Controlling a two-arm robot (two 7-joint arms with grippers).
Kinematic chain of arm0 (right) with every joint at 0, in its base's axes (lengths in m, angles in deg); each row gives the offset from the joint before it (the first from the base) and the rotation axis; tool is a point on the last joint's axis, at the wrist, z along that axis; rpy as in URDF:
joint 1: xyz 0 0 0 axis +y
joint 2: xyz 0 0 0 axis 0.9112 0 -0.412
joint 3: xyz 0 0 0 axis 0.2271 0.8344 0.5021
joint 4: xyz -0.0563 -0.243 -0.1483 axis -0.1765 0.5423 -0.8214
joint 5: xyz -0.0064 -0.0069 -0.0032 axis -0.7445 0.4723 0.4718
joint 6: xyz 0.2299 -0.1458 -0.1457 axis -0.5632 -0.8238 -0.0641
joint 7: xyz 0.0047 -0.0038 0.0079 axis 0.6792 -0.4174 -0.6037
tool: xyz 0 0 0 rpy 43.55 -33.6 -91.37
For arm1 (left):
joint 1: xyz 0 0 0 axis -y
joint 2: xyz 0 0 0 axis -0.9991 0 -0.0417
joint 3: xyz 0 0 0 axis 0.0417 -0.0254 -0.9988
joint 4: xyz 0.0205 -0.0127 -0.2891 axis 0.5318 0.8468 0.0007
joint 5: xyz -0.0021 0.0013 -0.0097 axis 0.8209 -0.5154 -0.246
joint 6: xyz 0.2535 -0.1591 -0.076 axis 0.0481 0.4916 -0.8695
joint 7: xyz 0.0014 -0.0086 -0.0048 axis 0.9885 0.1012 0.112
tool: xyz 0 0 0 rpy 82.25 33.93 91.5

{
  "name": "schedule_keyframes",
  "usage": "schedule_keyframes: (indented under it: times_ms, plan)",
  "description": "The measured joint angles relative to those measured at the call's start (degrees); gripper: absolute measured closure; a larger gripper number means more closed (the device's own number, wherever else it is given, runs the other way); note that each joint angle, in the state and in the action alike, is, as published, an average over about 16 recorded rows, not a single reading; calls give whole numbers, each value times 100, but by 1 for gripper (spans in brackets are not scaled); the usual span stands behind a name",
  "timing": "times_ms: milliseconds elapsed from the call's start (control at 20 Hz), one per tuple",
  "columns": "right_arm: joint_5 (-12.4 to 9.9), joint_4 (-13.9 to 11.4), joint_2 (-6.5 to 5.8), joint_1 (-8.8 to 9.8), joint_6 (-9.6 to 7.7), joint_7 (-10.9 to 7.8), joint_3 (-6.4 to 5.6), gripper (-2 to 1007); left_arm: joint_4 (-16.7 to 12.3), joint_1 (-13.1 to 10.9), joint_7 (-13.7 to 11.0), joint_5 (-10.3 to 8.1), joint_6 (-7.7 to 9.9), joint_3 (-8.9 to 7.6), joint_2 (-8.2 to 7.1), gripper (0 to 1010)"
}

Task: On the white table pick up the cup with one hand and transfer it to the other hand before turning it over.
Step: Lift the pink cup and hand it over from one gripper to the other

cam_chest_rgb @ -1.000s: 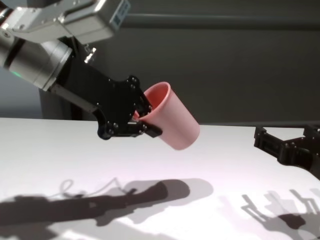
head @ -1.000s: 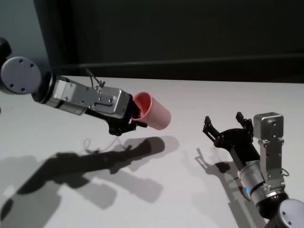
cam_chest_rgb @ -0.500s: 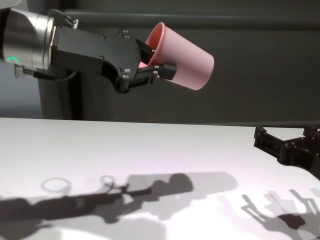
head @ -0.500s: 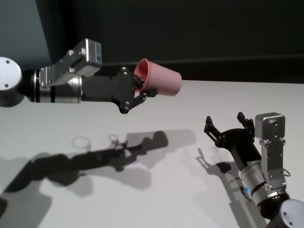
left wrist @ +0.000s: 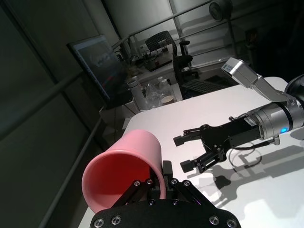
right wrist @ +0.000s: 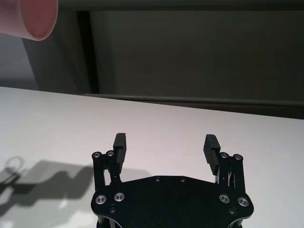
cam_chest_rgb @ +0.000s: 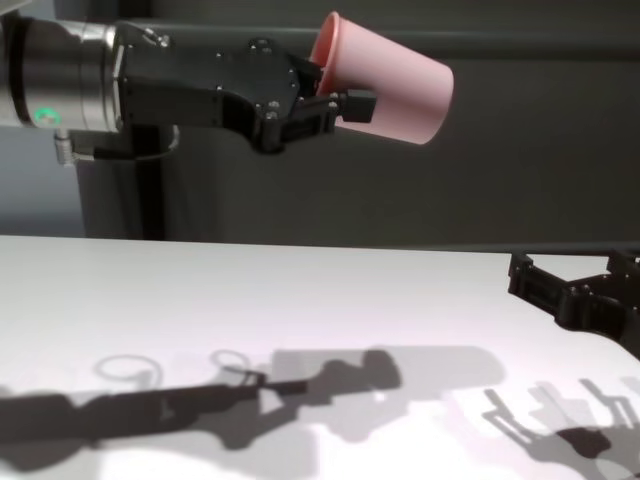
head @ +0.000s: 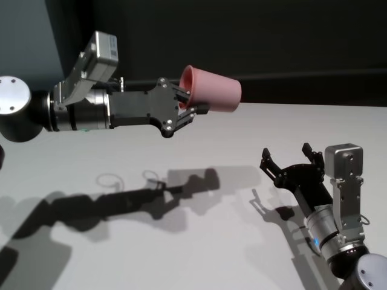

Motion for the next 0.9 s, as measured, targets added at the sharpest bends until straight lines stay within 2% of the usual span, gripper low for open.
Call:
schedule_keyframes:
  times_ms: [250,900]
  plan:
    - [0,0,0,0,0,0,0,5,176,24,-174,-331,30,-60,143,962]
    - [0,0,0,0,0,0,0,4,489,116,-514,-951,45,-173,381,962]
